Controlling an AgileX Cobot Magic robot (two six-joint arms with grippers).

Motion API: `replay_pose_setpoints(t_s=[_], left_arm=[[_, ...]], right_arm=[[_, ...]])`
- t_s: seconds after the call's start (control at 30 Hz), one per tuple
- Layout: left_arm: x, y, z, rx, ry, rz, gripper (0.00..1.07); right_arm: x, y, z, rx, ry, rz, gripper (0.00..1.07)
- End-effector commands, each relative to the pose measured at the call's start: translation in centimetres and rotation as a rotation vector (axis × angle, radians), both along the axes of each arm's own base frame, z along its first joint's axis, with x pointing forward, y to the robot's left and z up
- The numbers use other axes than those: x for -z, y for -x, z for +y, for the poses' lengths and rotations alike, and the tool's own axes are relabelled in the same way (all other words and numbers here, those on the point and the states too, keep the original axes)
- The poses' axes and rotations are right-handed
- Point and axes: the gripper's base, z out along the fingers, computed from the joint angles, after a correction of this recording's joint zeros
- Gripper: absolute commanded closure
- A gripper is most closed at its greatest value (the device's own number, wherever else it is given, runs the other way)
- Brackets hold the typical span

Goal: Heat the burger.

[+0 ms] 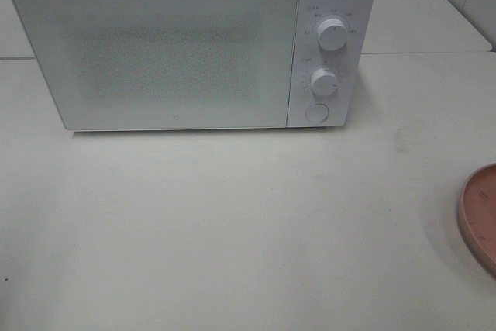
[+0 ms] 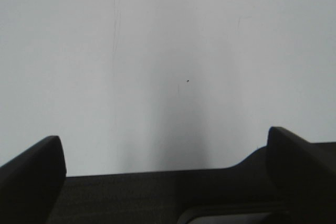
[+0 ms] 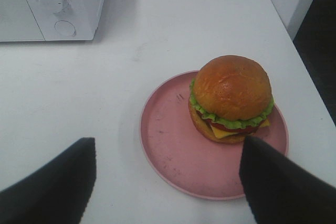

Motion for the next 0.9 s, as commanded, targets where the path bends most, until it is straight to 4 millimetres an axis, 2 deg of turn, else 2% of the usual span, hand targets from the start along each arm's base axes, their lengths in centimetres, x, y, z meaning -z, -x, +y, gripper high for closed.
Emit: replay_pose_setpoints(t_s=[0.03,0.17,0.53,0.63,0.9], left_arm=[[0.1,1.5,0.0,-0.007,-0.003,-0.148,0.09],[-0.3,3.6,0.0,-0.017,-0.011,-0.294,0.09],[-0.4,6.3,-0.1,-0.017,-0.015,-0.466,0.09],[-0.4,6.9,0.0,-0.019,-0.03,-0.505,0.09],[-0.4,6.8,0.0,-0.02,-0.03,-0.503,0.09]], right_arm=[[0.0,0.4,0.0,0.0,0.006,-0.034,0.34],[0.0,0.4,0.0,0.0,0.006,-0.034,0.34],[0.0,0.4,0.0,0.0,0.006,-0.034,0.34],[0.0,0.4,0.0,0.0,0.006,-0.034,0.34],[0.0,0.2,0.0,0.0,0.007,-0.022,0.34]])
